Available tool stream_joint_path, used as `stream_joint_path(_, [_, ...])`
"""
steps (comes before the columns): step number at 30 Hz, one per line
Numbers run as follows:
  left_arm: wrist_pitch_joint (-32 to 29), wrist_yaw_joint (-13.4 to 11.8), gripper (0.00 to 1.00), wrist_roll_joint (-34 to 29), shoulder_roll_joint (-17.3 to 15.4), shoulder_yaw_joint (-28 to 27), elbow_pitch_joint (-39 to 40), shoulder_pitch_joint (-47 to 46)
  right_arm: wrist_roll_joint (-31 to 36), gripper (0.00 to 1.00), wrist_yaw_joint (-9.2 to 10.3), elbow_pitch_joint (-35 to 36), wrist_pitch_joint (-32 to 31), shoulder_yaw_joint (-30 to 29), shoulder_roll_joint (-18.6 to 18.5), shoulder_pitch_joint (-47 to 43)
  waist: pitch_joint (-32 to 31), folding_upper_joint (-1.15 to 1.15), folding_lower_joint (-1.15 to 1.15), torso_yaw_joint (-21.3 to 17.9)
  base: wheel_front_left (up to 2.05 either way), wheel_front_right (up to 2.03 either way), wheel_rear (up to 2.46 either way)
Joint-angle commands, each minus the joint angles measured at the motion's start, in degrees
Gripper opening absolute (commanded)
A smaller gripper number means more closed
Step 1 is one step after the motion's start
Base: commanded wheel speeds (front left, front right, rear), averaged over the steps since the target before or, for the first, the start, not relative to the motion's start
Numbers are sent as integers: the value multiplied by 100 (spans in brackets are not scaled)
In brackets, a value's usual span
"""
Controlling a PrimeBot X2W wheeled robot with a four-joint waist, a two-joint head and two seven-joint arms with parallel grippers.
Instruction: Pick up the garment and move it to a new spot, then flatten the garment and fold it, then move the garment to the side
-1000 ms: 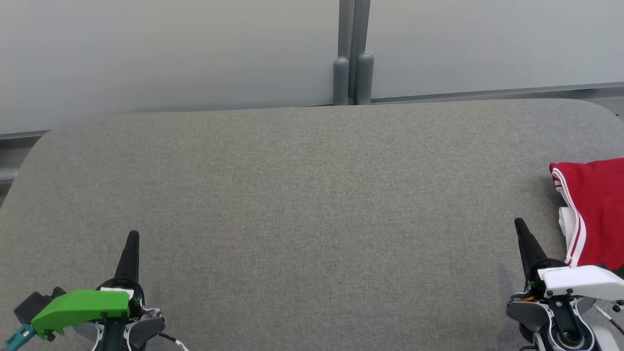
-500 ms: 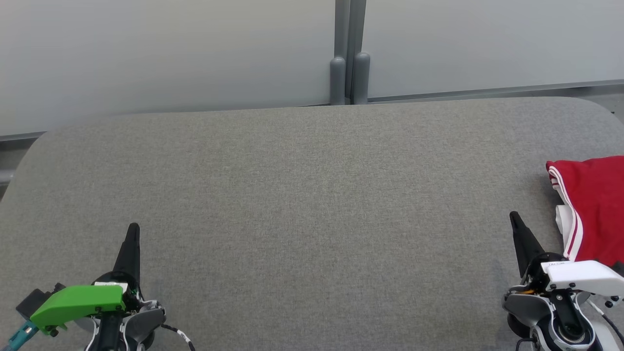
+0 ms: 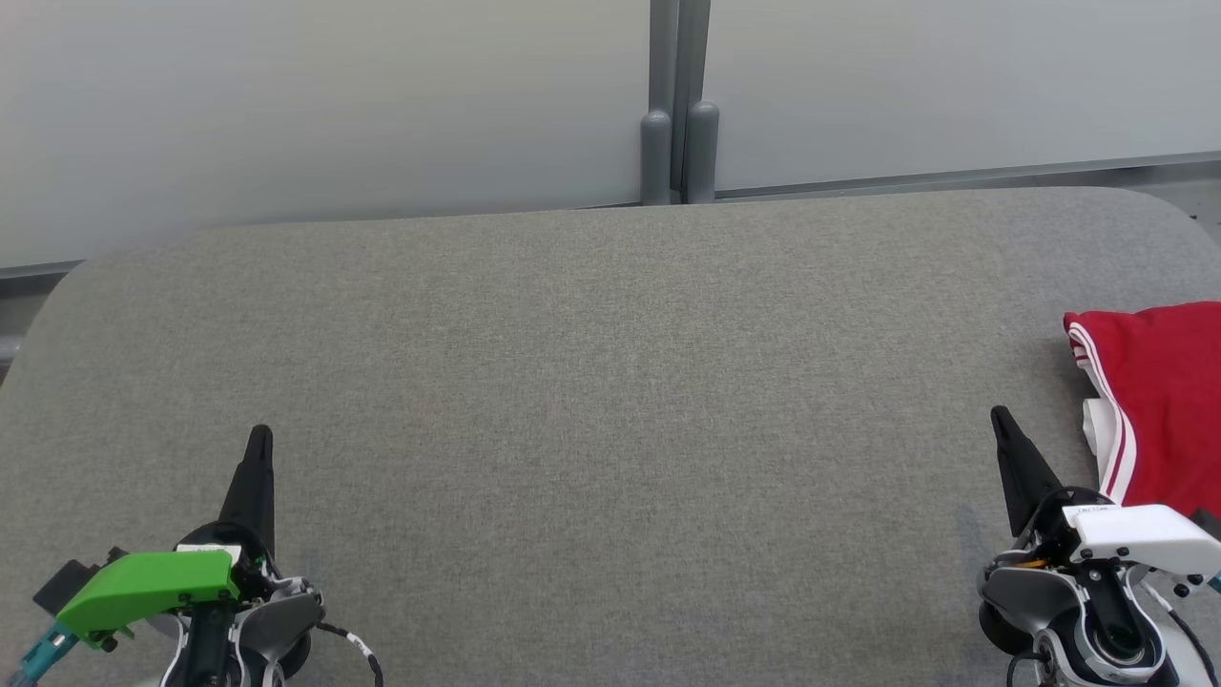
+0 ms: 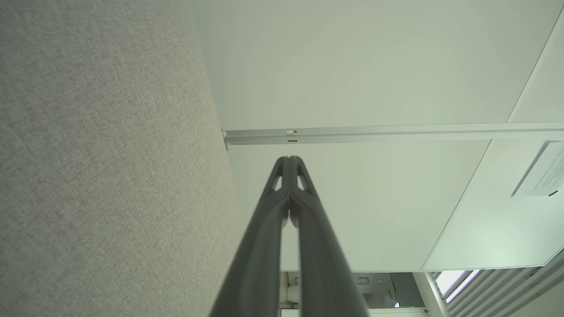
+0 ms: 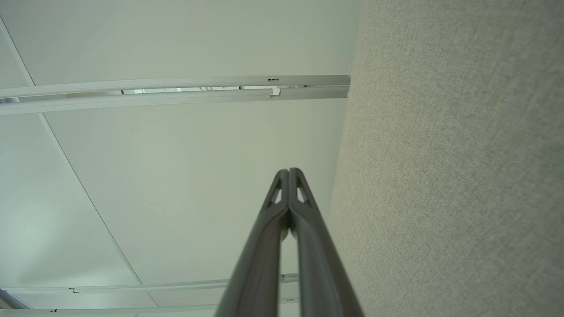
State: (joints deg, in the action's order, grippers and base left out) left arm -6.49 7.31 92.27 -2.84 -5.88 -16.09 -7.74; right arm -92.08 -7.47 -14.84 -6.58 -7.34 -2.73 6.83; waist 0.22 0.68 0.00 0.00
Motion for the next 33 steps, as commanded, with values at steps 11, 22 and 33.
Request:
stream_joint_path(11, [-18, 36, 0, 4, 5, -21, 20, -93, -26, 0, -4, -10, -33, 2, -29, 54, 0, -68, 0, 0, 0, 0, 0])
stream_joint_path(22, [-18, 36, 0, 5, 5, -21, 20, -93, -26, 0, -4, -10, -33, 2, -29, 54, 0, -68, 0, 0, 0, 0, 0])
stream_joint_path(33, [-17, 36, 0, 5, 5, -20, 21, -93, -26, 0, -4, -10, -33, 3, -29, 54, 0, -68, 0, 0, 0, 0, 0])
